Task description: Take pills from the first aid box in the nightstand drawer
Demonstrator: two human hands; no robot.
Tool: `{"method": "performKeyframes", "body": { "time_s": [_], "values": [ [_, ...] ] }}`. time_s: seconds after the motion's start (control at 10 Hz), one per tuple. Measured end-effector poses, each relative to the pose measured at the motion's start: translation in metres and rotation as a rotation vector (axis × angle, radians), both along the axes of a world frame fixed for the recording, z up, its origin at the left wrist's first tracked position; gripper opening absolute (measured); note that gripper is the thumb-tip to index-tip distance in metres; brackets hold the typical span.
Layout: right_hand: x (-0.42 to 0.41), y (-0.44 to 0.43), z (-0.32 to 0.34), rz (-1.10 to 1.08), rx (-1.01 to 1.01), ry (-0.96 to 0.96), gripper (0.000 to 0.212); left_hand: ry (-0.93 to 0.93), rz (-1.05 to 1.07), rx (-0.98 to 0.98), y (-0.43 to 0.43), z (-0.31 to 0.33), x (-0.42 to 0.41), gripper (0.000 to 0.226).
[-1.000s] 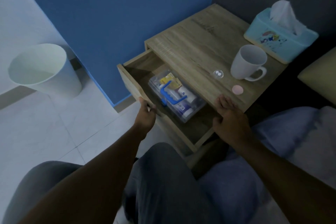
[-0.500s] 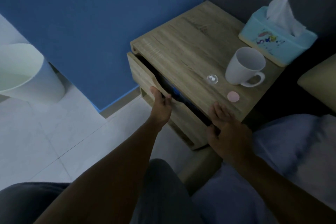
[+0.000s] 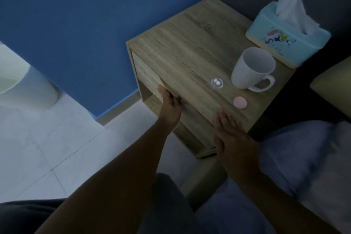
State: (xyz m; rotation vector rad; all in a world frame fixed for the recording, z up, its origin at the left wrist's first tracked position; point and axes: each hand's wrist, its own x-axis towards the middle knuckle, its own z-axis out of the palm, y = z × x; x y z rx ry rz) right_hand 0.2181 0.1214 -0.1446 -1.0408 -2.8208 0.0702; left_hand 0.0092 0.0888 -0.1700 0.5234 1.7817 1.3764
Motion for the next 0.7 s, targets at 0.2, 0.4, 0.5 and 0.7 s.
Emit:
{"method": "performKeyframes", "body": {
  "time_s": [0.2, 0.4, 0.5, 0.7],
  "values": [
    [-0.002, -0.002, 0.01, 0.004, -0.054, -0.078, 0.053, -0.03, -0.029, -0.1, -0.001, 0.01, -0.007, 0.084],
    [-0.005, -0.005, 0.021, -0.029, -0.135, -0.153, 0.056, 0.201, -0.091, -0.243, -0.019, 0.036, -0.012, 0.095],
    [-0.007, -0.004, 0.033, -0.016, -0.194, -0.198, 0.06, 0.301, -0.137, -0.334, -0.035, 0.06, -0.012, 0.083],
    [-0.008, 0.002, 0.079, -0.031, -0.332, -0.028, 0.04, 0.572, -0.233, -0.32, -0.069, 0.131, -0.018, 0.067]
  ]
}}
